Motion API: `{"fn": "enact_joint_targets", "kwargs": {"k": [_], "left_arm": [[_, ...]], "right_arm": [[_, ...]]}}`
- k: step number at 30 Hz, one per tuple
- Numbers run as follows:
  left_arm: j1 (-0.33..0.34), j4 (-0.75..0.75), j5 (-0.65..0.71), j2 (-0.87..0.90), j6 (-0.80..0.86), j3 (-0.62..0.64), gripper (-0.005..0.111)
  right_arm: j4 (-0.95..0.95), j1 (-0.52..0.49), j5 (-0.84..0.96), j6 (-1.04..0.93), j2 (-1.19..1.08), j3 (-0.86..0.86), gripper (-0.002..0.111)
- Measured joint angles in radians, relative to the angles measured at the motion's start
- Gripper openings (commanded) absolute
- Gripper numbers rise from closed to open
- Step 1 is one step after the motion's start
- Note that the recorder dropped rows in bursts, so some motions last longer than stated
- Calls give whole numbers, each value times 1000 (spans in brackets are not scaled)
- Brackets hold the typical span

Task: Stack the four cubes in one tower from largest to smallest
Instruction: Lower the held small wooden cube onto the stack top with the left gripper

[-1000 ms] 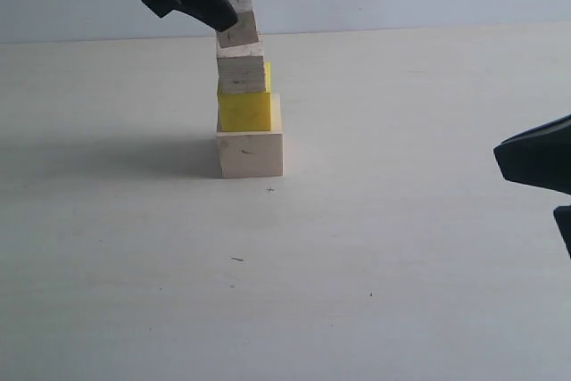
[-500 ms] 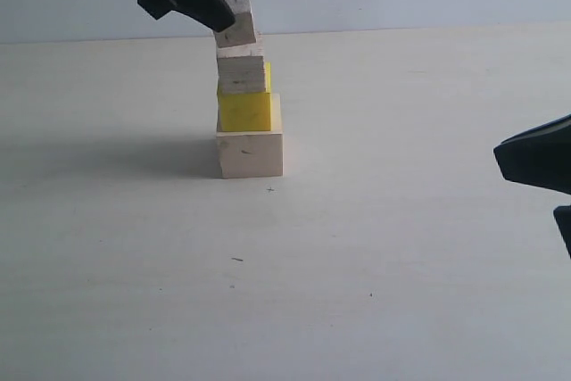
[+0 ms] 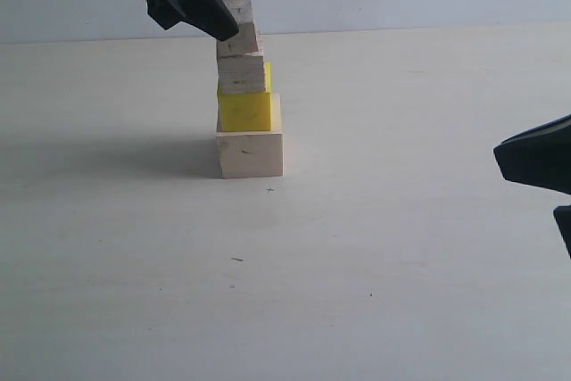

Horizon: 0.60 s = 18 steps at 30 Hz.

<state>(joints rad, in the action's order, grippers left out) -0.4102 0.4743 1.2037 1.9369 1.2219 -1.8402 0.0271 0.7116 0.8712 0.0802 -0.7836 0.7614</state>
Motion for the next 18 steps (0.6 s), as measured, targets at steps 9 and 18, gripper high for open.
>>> {"fn": "enact_joint_targets", "kwargs": {"k": [9, 18], "left_arm": [[0, -21, -25, 0, 0, 0, 0], [0, -23, -25, 0, 0, 0, 0]], "right_arm": [[0, 0, 0, 0, 0, 0, 0], [0, 0, 0, 0, 0, 0, 0]]}}
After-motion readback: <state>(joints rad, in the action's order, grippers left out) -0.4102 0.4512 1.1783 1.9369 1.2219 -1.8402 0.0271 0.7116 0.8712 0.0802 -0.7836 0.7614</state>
